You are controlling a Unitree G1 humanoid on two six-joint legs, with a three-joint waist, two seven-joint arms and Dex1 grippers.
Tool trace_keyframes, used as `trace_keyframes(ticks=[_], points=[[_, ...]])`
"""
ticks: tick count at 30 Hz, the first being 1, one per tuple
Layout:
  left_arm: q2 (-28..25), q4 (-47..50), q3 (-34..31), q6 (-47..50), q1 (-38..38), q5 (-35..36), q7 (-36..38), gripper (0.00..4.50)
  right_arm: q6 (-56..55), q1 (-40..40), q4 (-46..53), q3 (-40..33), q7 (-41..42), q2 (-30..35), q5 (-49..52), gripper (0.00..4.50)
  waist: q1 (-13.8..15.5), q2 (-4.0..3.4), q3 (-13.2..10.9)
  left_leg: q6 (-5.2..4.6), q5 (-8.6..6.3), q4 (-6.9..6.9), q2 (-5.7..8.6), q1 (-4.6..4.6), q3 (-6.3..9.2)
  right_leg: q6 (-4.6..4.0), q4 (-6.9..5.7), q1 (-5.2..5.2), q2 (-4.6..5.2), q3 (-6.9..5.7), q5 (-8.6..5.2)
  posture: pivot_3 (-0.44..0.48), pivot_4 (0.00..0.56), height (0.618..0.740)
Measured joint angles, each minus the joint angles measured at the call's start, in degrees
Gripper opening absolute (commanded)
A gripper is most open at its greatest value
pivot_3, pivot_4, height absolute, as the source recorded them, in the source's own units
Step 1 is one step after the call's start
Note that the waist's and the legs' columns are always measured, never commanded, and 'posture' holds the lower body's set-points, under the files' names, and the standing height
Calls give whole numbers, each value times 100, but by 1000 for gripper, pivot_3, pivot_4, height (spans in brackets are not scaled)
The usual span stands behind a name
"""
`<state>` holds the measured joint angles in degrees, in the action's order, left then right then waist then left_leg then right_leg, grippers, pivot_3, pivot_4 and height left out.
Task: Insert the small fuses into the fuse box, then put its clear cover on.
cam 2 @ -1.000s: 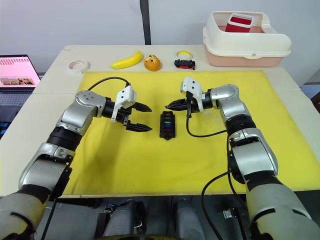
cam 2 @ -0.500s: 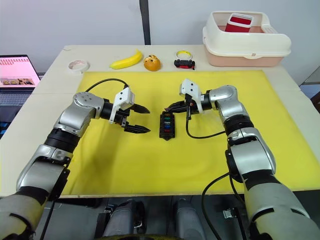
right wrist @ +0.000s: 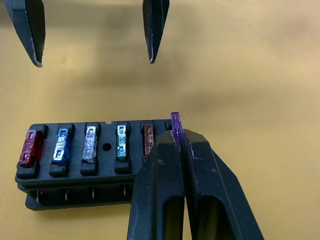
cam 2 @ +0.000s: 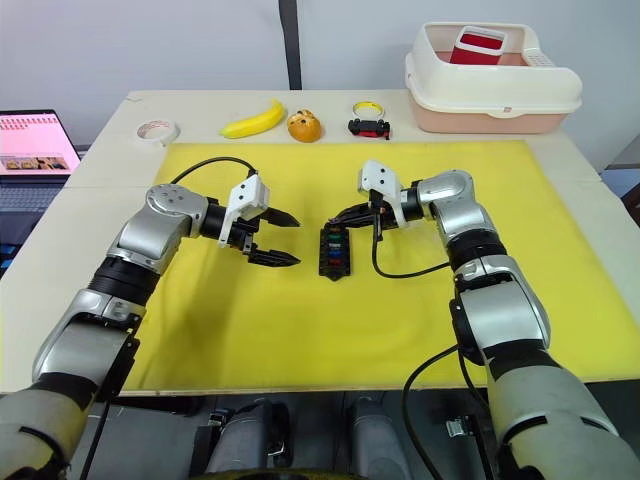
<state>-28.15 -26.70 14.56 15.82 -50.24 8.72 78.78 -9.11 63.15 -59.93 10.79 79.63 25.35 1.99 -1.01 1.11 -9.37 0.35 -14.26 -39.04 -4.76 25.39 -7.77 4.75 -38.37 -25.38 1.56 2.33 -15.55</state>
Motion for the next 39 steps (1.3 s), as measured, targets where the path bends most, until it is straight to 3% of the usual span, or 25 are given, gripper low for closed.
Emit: trace_keyframes(ticks=[39], points=[[-67,238,-9,115,243,4,-16,4416,-251,355,-546,-46,111,-117,-405,0,0,-1,0,7,4,0,0,-2,0,0,-3,1,0,0,0,0,150,739]])
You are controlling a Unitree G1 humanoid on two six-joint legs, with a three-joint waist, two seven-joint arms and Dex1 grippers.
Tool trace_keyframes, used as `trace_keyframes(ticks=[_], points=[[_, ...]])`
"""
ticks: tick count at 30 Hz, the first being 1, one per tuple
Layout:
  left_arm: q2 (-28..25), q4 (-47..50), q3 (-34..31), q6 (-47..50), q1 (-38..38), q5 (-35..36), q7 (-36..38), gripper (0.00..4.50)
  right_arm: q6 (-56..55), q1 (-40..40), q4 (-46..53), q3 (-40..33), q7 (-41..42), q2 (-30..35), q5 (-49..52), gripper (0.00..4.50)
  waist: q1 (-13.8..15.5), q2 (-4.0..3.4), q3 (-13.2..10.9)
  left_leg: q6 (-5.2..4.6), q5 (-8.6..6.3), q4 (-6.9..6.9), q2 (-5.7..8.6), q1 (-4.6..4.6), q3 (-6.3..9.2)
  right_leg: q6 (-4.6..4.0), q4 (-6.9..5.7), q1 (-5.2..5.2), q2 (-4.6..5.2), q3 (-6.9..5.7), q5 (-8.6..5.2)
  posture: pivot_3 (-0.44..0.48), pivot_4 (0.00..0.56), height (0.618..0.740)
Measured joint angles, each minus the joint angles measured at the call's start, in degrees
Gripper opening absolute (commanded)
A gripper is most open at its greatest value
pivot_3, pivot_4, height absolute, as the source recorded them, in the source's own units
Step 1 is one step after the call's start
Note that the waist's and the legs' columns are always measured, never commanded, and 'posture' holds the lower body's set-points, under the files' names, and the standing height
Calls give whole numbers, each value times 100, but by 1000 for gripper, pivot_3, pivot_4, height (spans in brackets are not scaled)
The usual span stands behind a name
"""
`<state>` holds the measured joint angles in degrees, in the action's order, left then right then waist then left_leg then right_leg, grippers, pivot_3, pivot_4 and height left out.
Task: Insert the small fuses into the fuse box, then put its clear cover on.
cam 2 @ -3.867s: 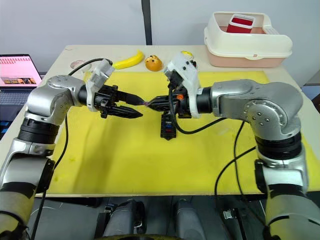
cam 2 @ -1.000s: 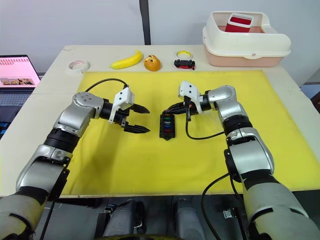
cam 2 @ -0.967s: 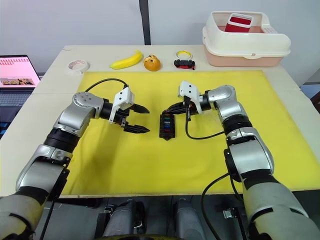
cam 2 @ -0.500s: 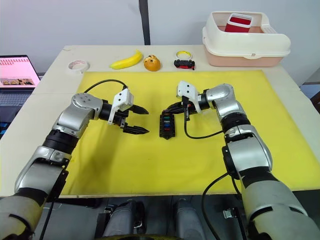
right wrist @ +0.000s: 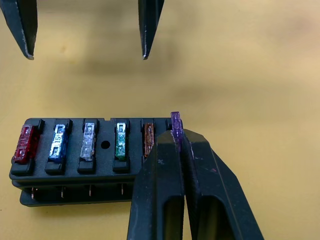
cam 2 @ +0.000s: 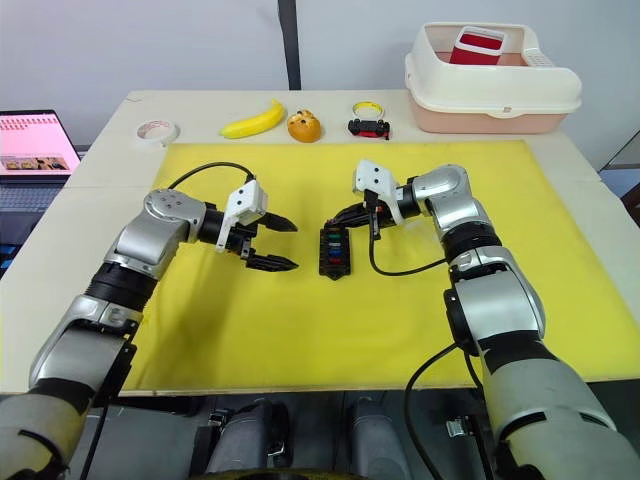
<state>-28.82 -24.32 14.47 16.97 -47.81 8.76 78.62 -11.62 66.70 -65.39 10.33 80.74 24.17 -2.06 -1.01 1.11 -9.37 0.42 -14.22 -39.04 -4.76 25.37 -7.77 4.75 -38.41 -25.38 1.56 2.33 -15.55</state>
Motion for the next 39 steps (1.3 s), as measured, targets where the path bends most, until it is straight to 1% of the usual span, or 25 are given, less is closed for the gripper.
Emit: trace_keyframes(ticks=[21,39], points=[[-52,210,-1,43,52,2,-17,4416,12,249,-345,0,8,-9,-221,0,3,0,0,3,2,0,0,0,0,0,-1,0,0,0,0,0,150,739],[-168,422,-3,238,106,71,-55,4416,244,323,-400,-55,31,-106,-214,0,-8,0,0,5,3,1,0,0,0,0,-2,0,0,0,0,0,150,739]])
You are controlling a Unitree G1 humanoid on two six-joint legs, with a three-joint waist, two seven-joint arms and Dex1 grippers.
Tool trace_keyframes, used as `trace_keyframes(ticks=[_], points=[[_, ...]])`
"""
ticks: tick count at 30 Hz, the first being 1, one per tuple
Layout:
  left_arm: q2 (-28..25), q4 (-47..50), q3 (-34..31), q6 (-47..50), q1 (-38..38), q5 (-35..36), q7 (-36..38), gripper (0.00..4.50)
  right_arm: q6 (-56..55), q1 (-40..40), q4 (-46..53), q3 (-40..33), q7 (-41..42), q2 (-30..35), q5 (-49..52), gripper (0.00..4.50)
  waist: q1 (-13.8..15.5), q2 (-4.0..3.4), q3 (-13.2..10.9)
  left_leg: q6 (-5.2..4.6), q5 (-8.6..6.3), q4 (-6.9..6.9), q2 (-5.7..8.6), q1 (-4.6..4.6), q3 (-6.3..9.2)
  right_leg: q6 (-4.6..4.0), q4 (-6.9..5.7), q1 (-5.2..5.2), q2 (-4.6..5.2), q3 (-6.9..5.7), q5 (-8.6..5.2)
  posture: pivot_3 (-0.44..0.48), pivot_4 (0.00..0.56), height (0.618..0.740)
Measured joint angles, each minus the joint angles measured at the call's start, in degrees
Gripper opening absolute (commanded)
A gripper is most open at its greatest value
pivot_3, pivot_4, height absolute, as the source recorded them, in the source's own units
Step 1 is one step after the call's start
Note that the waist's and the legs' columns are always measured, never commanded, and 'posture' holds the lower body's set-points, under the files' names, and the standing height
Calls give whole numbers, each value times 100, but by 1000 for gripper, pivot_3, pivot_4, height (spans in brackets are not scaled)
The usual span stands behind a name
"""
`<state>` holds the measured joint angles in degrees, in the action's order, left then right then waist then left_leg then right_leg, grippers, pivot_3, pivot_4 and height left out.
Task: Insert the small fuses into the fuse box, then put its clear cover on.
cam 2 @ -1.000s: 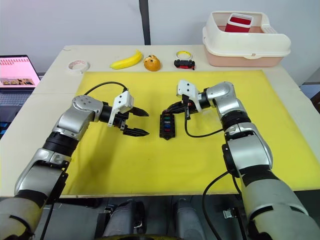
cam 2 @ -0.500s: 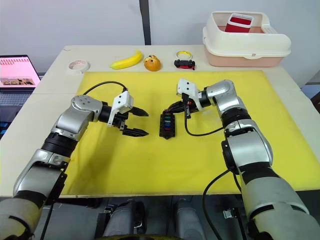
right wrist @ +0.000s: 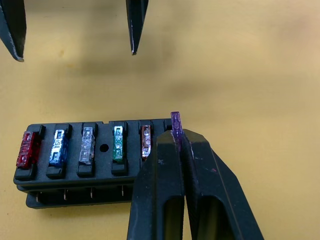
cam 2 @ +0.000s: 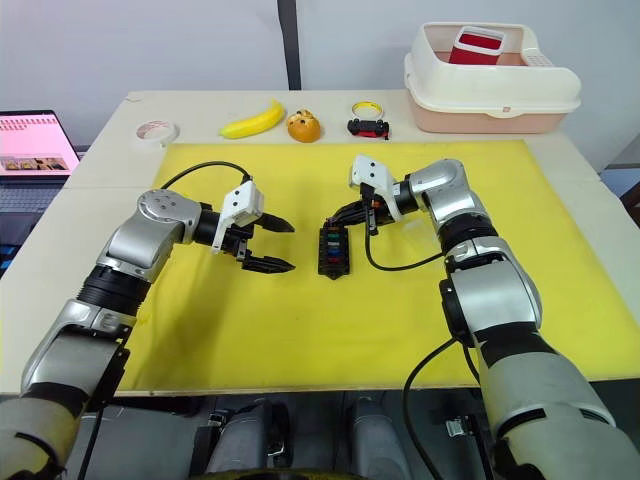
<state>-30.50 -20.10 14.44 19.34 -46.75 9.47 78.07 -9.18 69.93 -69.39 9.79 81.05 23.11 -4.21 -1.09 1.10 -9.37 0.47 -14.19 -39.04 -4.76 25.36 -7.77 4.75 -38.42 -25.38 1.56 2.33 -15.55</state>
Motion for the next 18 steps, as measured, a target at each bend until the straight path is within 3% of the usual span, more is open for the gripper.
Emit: trace_keyframes(ticks=[18], points=[[-45,3,0,40,-3,23,-43,4416,-208,-78,54,51,20,12,-91,0,3,0,0,1,0,0,0,-1,0,0,0,1,0,0,0,0,150,739]])
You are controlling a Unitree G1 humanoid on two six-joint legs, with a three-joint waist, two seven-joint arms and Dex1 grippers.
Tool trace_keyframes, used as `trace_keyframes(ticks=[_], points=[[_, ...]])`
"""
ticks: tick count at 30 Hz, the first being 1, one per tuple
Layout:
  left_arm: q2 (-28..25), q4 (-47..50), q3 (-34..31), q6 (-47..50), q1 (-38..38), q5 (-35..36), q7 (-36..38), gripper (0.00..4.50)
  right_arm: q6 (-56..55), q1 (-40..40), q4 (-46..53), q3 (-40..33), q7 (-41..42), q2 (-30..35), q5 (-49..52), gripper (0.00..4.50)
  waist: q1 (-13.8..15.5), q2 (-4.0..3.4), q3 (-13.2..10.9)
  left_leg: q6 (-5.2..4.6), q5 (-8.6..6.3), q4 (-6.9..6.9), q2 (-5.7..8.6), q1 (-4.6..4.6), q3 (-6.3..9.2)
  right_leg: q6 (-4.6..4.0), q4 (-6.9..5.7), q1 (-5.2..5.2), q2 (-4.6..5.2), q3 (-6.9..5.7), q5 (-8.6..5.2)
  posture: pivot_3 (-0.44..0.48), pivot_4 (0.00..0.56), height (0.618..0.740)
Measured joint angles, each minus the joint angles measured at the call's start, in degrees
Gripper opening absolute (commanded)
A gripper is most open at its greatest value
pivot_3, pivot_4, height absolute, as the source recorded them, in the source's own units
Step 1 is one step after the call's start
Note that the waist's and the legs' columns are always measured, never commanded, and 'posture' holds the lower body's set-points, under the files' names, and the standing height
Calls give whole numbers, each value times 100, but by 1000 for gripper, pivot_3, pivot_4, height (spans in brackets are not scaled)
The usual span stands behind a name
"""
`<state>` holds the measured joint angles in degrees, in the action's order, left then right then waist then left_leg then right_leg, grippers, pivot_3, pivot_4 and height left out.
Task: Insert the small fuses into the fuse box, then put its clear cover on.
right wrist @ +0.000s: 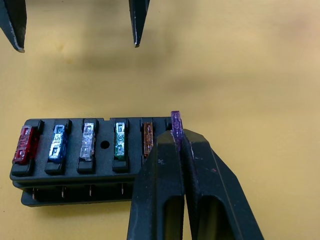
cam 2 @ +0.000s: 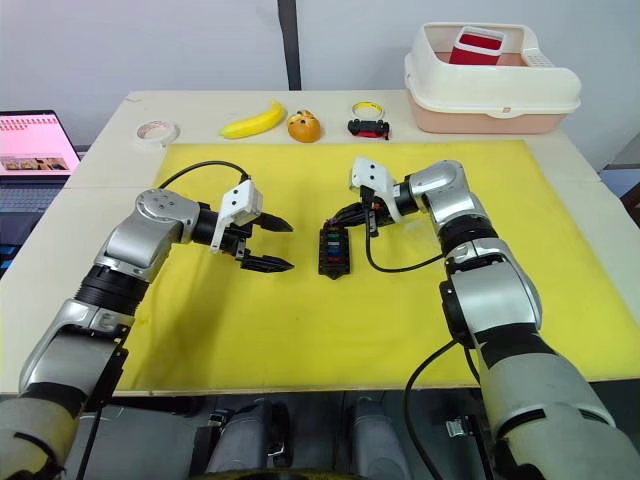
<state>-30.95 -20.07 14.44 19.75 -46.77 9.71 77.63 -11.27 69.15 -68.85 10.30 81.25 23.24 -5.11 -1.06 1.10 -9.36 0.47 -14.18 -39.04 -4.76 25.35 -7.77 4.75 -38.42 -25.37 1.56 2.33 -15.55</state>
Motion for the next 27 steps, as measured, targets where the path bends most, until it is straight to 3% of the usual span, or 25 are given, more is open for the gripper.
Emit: trace_keyframes(ticks=[20,23,25,27], points=[[0,0,1,0,-17,47,3,4416,-103,-3,7,1,-42,-9,-57,0,-6,0,0,1,0,0,0,0,0,0,0,0,0,0,0,0,150,739],[0,0,1,0,-17,49,2,4500,-114,8,5,13,-58,-11,-112,929,-6,0,0,1,0,0,0,0,1,0,0,0,0,0,0,0,150,739],[0,0,1,0,-16,50,2,4500,-114,27,4,10,-94,-11,-140,1868,-6,0,0,1,0,0,0,-1,0,0,0,0,0,0,0,0,150,739],[0,0,1,0,-16,51,2,4500,-114,35,5,9,-126,-11,-145,1868,-6,0,0,1,0,1,0,0,0,0,0,0,0,0,0,0,150,739]])
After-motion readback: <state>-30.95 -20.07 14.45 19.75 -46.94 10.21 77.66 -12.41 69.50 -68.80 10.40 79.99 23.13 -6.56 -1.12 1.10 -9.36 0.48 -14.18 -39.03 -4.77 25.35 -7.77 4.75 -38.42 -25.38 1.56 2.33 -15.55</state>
